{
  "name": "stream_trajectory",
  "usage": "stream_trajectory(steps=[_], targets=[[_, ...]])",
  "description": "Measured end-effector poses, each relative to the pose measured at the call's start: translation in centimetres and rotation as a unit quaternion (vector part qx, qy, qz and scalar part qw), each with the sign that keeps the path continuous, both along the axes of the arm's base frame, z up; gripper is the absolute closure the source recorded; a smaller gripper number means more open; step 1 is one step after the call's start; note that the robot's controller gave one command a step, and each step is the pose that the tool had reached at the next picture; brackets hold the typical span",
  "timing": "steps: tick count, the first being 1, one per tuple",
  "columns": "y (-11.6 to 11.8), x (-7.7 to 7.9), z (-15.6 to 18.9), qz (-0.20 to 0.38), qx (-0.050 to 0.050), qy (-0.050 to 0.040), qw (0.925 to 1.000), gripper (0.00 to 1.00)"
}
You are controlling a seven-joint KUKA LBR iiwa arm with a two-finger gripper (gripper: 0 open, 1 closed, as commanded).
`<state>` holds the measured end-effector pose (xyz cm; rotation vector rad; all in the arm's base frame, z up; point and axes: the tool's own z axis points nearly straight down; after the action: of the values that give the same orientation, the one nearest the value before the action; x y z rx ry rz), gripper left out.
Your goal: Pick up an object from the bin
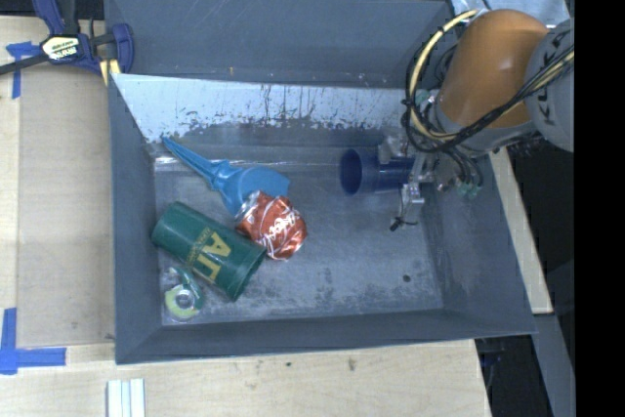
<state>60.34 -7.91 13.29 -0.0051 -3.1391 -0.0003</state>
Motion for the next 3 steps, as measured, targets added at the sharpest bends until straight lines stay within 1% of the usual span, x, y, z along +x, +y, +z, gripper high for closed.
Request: stream_trajectory(steps=[1,2,3], targets=[[0.0,0.1,0.5,0.001,0.000,-0.0036,1.0000,0.00],[2.3,0.5,1.7,0.003,-0.002,-0.0019,1.0000,0.00],[5.0,1.5,2.2,0.066,0.000,-0.0064,0.9978,0.00]])
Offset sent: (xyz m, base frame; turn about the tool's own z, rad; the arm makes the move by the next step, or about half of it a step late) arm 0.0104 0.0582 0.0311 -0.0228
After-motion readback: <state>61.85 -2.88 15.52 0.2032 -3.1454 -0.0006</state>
